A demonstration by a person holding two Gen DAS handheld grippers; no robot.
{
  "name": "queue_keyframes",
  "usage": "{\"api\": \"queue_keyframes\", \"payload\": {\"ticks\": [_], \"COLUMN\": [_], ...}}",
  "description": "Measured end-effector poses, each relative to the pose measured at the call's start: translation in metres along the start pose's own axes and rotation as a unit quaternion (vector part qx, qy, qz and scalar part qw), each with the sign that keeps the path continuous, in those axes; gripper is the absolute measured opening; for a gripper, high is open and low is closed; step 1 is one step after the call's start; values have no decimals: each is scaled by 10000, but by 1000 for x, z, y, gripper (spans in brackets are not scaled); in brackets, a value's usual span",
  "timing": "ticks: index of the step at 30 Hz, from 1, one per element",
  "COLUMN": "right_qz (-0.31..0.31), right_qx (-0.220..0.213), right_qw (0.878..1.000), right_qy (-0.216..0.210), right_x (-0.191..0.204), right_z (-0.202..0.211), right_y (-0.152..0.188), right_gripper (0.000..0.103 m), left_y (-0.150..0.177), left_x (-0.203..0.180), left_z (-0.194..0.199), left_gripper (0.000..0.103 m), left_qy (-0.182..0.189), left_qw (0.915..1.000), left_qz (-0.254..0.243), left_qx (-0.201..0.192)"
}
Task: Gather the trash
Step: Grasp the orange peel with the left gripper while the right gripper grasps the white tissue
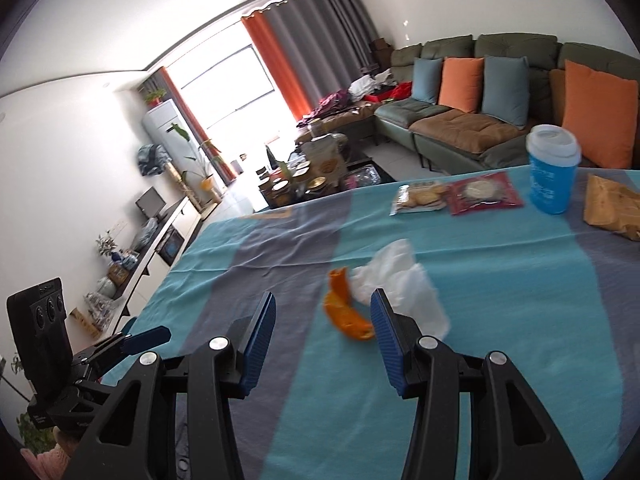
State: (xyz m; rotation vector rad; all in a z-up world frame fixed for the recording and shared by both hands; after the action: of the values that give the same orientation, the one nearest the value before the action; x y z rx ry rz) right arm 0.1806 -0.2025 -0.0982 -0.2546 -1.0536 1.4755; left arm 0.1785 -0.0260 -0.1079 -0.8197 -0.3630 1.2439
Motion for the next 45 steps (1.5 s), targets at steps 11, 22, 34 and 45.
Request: {"api": "queue_keyframes", "payload": {"ticks": [11,22,34,45], "right_qz": [-320,-424,-529,-495], "right_qx": [252,424,612,488], "right_qw": [9991,9982,9967,9973], "right_qy": [133,65,-70,-247], "right_x": [-49,-54,-58,-48], "right_z": [-16,-28,-35,-25], "right_y": [1,0,6,5], "right_gripper": [47,47,18,7], "left_y": [-31,-37,-38,-28], "left_x": [-45,-59,-67,-58], "left_z": [-63,-125,-137,-116], "left_gripper": [69,53,24,12], "left_qy": [277,457,660,771], "left_qw": [9987,9944,9925,9923], "left_qz": [-205,-94,-24,67], "left_qx": [367,952,1030,963]}}
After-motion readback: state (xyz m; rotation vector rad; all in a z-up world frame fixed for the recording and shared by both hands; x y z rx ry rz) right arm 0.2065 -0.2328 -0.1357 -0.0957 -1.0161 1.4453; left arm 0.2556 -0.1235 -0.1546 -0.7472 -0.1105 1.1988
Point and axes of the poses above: each gripper's, at about its wrist camera, not at the fingertips, and z roughly against the way its jaws point, x to its left, y to its underside, the point moved 9 cm from there along -z, roughly the way its jaws point, and after that the axes turned 2 degrees about -y, right-handed, at the moved point
